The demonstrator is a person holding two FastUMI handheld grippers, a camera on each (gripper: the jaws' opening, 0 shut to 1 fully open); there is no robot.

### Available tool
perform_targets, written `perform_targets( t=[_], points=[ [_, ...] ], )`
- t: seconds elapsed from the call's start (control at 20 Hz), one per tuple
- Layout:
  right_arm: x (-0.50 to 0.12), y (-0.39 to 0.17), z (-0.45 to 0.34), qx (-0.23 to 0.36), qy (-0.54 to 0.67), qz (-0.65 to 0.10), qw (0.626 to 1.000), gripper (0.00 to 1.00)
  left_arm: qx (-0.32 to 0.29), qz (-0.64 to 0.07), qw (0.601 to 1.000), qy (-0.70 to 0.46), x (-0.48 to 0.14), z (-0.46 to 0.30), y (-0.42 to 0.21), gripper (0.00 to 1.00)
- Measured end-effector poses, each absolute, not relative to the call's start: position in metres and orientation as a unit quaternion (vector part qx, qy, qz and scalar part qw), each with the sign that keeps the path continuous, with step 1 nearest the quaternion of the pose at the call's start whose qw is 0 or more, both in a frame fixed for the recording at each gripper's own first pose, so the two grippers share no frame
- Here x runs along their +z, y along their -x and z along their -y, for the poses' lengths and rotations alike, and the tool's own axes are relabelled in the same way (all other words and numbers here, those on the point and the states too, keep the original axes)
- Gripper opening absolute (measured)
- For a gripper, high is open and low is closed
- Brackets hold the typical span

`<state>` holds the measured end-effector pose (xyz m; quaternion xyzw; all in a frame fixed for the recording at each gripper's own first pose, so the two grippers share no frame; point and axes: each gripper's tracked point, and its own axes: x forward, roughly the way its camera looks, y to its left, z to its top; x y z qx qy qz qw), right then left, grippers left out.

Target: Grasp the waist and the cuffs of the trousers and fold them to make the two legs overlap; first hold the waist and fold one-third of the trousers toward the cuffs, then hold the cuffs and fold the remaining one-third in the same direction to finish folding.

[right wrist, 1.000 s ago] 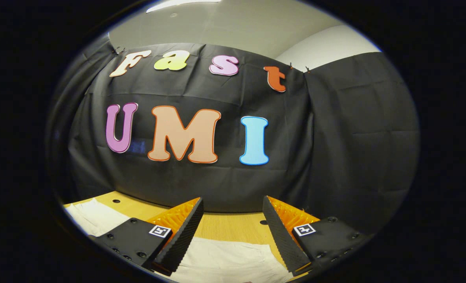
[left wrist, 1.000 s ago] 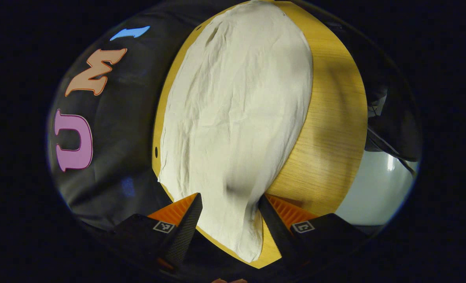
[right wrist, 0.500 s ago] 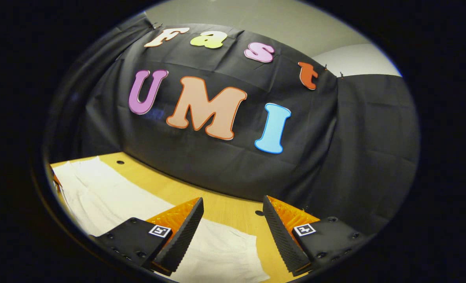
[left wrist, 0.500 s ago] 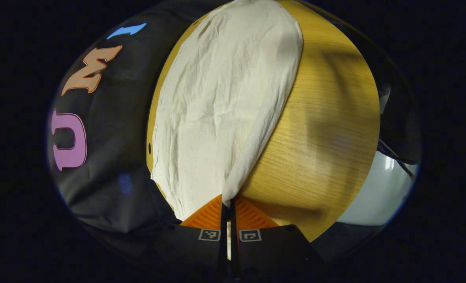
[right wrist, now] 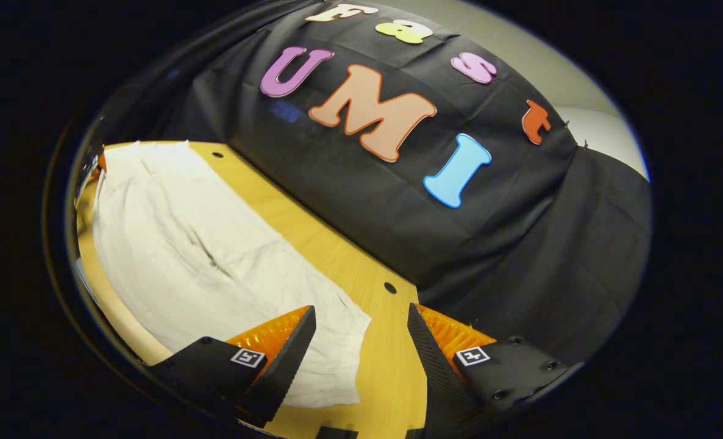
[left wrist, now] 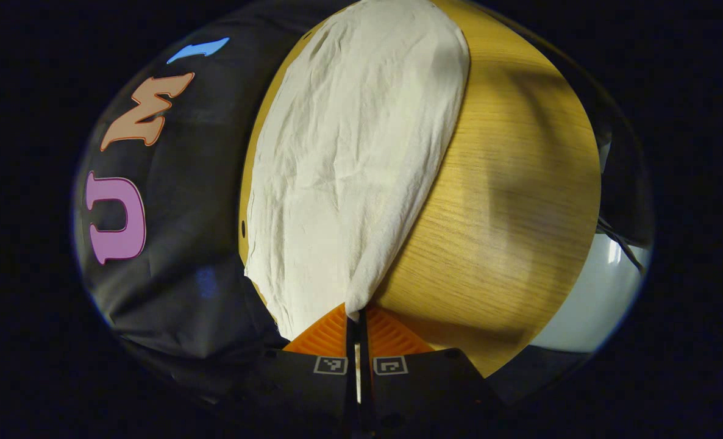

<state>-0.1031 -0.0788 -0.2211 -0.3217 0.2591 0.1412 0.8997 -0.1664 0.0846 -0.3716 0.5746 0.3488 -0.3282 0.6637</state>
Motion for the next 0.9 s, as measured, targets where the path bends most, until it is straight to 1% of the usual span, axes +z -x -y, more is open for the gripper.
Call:
perform_targets(
  t=[0.05,0.45,0.7,0.75,0.8,0.9],
  points=[
    [-0.229,0.111,0.083,0.149,0.334,-0.269,0.891,0.99,-0.326,-0.348,0.664,-0.576,-0.372,-0.085,0.166,0.01],
    [-0.277,0.172,0.097,0.234,0.416,-0.317,0.82,0.98,-0.315,-0.346,0.669,-0.577,-0.372,-0.085,0.165,0.01],
    [-0.312,0.218,0.104,0.292,0.467,-0.345,0.76,0.98,-0.31,-0.341,0.669,-0.583,-0.373,-0.085,0.165,0.01],
    [-0.318,0.226,0.103,0.304,0.474,-0.35,0.749,1.0,-0.31,-0.34,0.669,-0.583,-0.373,-0.085,0.165,0.01],
    [-0.321,0.23,0.1,0.312,0.477,-0.35,0.743,0.98,-0.31,-0.34,0.668,-0.584,-0.373,-0.085,0.165,0.01],
    [-0.333,0.233,0.095,0.331,0.49,-0.347,0.727,0.98,-0.309,-0.339,0.668,-0.586,-0.373,-0.085,0.165,0.01]
  ],
)
